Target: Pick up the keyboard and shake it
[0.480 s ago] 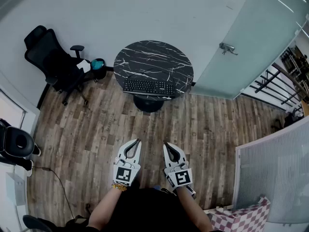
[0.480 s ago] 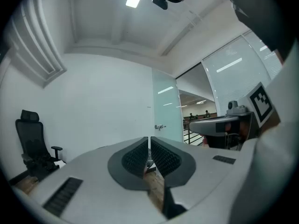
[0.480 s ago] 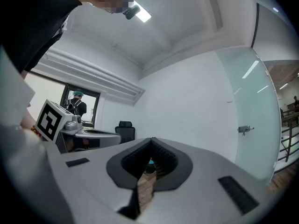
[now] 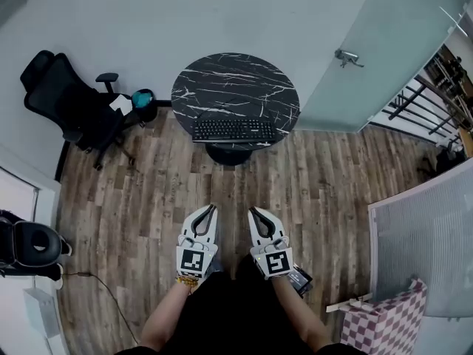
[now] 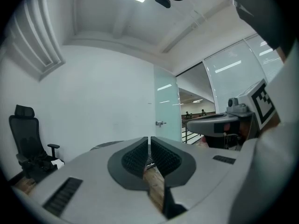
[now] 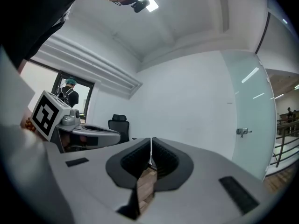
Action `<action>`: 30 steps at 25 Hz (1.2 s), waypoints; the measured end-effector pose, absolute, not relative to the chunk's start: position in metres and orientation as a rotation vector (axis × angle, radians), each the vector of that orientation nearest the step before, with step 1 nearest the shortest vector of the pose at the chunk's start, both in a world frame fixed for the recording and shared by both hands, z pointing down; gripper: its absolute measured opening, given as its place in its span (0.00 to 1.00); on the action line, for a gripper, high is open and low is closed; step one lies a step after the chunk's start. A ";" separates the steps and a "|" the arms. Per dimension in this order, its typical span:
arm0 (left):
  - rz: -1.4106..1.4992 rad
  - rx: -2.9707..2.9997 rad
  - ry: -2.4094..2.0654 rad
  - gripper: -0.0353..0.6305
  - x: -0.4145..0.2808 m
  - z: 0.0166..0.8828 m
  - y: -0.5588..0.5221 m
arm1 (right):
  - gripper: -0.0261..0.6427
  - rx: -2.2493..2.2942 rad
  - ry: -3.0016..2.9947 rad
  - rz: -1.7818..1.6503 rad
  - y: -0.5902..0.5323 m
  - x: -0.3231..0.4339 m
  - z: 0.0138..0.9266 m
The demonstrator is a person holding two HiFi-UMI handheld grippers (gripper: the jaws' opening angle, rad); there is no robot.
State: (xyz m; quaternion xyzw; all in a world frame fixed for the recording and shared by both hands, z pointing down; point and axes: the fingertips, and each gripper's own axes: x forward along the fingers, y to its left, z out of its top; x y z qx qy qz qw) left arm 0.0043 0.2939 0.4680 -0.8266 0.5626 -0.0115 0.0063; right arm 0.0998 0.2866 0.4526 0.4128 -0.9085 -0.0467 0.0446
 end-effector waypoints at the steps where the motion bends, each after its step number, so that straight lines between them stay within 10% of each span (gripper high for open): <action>1: -0.023 -2.604 1.745 0.09 0.001 0.468 0.289 | 0.09 1.259 -2.775 -0.132 0.283 0.095 0.454; 30: -0.443 -3.010 1.835 0.10 -0.063 0.613 0.021 | 0.08 1.077 -2.767 -0.012 0.006 0.029 0.511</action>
